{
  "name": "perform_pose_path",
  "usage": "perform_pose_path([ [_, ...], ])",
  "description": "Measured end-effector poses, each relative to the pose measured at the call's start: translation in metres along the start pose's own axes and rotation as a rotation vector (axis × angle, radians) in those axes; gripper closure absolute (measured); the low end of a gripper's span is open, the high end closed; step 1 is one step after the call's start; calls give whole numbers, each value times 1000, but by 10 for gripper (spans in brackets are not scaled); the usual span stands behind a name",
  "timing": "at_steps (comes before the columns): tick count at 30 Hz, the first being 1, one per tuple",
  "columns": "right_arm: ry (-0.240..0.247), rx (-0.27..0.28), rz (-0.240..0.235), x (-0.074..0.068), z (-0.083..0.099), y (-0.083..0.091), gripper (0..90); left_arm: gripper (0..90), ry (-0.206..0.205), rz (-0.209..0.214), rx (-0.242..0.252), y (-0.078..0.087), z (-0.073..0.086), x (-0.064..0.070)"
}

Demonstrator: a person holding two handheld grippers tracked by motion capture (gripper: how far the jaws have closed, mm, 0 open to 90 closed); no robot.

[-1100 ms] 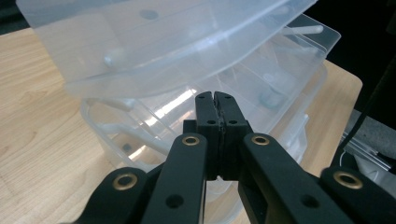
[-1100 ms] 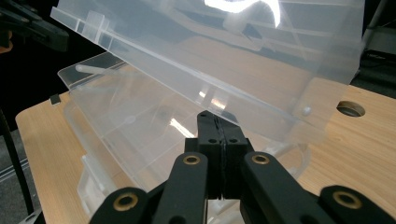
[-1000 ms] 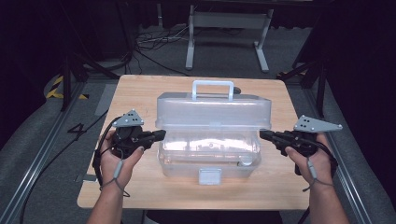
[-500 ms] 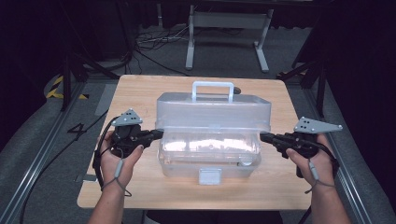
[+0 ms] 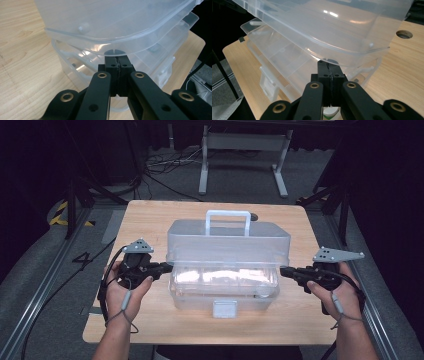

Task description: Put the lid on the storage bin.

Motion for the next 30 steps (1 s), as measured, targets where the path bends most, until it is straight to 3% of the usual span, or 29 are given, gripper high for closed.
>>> perform_pose_path([
  [10,15,-77,22,-2,3,-3,900,897,0,-23,-59,-2,2,1],
  [30,42,-202,44,1,11,-4,900,897,-55,-48,-204,-6,7,1],
])
Point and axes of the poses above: each handheld gripper's, and its own axes: y roughly backward along the jaws, z roughly out of its underside, x roughly to its right, the point moved 3 cm from there along -y, roughly forward along the jaws, and after that the axes turned 3 degrees about x, right-handed, at the moved point
